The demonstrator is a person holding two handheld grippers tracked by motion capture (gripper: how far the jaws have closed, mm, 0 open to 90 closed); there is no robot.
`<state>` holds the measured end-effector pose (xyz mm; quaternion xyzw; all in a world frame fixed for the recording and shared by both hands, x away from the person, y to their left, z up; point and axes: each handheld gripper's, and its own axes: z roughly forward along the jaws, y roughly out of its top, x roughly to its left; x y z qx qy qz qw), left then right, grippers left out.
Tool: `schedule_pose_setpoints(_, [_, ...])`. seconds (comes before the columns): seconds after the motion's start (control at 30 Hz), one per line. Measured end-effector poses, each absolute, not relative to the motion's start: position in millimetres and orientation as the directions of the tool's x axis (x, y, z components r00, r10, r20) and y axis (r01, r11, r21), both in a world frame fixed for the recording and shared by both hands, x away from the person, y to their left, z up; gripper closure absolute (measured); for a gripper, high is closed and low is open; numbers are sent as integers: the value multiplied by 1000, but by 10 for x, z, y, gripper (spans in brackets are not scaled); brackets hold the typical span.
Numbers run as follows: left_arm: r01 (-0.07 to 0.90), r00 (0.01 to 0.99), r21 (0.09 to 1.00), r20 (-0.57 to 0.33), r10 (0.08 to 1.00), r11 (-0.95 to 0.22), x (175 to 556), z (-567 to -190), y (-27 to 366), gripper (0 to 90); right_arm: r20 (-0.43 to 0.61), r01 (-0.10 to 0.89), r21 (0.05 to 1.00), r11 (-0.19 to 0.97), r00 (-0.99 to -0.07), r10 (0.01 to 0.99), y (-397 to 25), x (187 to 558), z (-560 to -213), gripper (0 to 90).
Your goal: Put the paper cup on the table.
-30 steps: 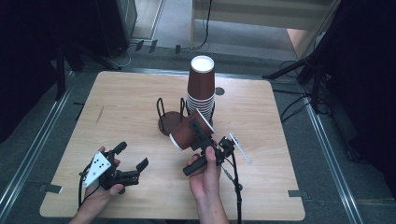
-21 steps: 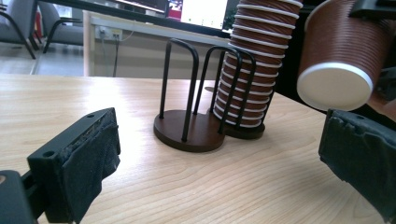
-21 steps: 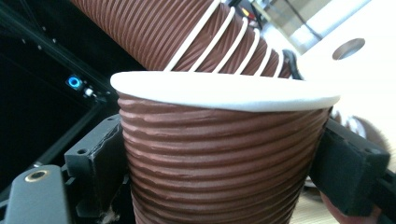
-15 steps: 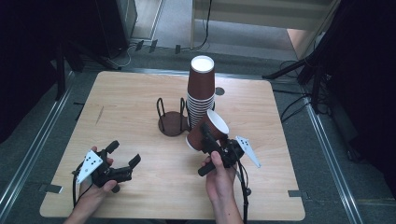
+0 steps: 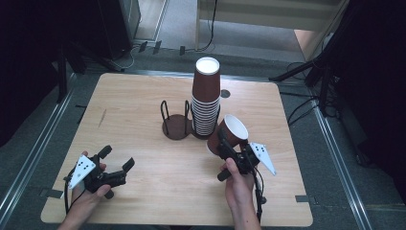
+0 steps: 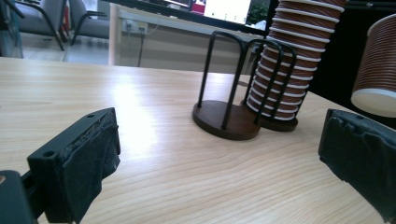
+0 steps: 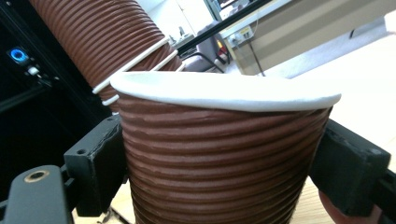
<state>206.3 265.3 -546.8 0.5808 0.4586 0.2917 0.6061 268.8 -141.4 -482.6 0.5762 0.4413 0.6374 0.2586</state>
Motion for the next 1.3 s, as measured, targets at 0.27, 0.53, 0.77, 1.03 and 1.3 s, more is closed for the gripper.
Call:
schedule_pose_setpoints(0.27, [186,366,969,-221,904,162,2043,-5491,2858,0,394,122,918,-377,-181,901,-1511,2727,-4823,129])
schedule_pose_setpoints(0.53, [187,328,967,-227,917,172,2053,-5505,2970,0,285,52,958,-281,-147,947,-1620,2781,-4820,126])
schedule_pose_setpoints(0.77, [199,323,970,-197,926,137,2040,-5483,2991,0,200,22,980,-199,-112,973,-1699,2893,-4827,125])
schedule_pose_setpoints(1.03, [221,321,967,-197,926,129,2056,-5518,3012,0,126,22,992,-125,-43,991,-1806,3078,-4885,123])
schedule_pose_setpoints(1.3, [223,322,969,-176,930,106,2056,-5537,2991,0,92,32,995,-92,-20,996,-1857,3253,-4951,123])
